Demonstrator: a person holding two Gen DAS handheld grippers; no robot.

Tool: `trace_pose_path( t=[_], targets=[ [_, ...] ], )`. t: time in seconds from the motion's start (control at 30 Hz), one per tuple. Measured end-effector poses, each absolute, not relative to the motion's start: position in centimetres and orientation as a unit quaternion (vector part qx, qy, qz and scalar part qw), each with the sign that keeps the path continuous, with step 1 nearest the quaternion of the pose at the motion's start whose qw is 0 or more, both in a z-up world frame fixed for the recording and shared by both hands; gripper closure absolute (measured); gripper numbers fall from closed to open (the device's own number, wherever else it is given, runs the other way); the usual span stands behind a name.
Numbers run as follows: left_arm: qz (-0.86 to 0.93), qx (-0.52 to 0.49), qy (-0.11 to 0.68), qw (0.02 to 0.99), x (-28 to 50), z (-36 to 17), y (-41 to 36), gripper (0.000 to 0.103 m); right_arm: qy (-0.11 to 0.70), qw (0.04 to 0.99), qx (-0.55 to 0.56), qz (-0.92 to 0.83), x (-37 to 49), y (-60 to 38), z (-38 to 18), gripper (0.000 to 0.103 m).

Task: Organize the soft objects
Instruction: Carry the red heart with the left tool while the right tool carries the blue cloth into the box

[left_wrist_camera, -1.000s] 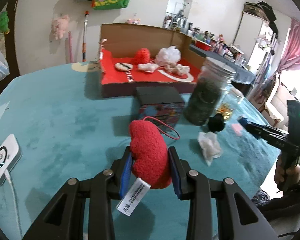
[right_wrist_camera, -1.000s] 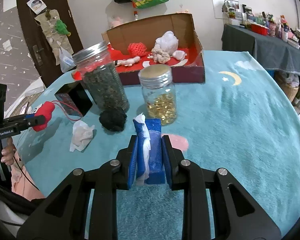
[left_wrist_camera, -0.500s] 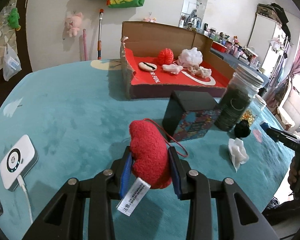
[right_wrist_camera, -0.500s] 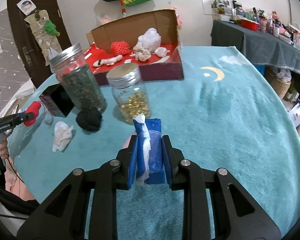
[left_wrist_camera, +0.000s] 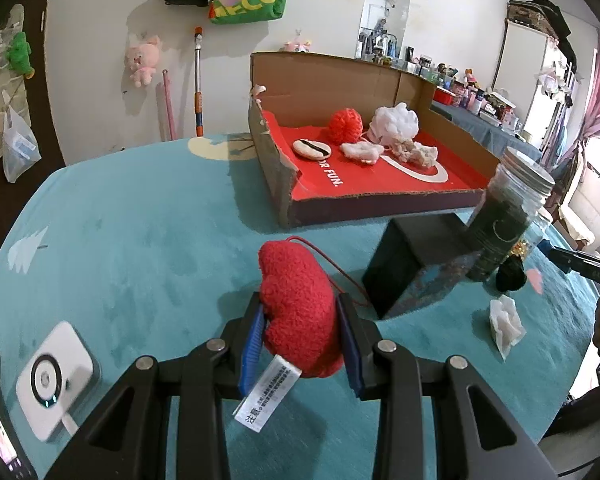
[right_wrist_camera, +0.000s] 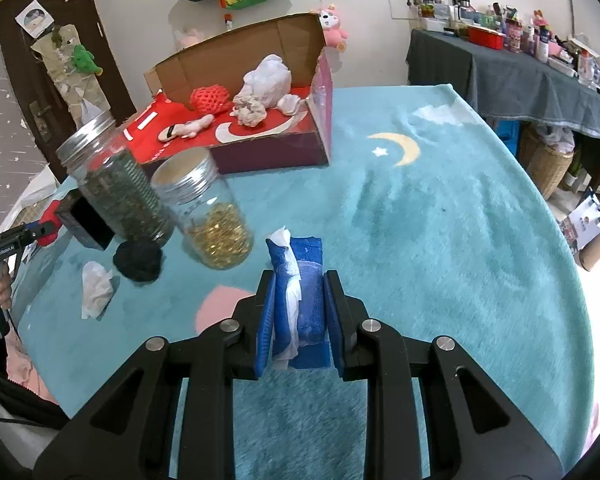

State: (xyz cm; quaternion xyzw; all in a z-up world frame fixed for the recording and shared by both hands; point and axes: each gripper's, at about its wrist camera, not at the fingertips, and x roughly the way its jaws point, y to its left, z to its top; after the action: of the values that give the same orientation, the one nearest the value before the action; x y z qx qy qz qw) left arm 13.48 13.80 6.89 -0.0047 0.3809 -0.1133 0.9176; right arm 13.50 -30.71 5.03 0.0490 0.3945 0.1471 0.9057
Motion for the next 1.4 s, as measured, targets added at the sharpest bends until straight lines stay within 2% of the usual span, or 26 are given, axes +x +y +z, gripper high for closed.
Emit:
trace_pose_path(
  t=[0.47, 0.97, 1.2, 1.4],
  targets=[
    [-0.178, -0.012, 0.371, 0.911, 17.4, 8.3, 13.9, 0.066, 0.370, 0.912, 0.031, 0.175, 17.5, -31.3, 7.4, 0.080],
    [-0.229, 0.021, 0.367, 0.901, 22.9, 12.0, 9.6, 0.066, 0.354, 0.903, -0.001, 0.245, 22.5, -28.3, 10.6, 0.080],
    [-0.225, 0.019, 0.416, 0.881, 28.0, 11.4, 6.3, 0.066, 0.370, 0.895, -0.049, 0.244, 27.0, -24.1, 11.8, 0.080],
    [-0.189, 0.034, 0.470, 0.861, 31.2, 9.4, 4.4, 0.066, 0.409, 0.878, -0.138, 0.204, 30.7, -19.6, 10.3, 0.080]
  ],
)
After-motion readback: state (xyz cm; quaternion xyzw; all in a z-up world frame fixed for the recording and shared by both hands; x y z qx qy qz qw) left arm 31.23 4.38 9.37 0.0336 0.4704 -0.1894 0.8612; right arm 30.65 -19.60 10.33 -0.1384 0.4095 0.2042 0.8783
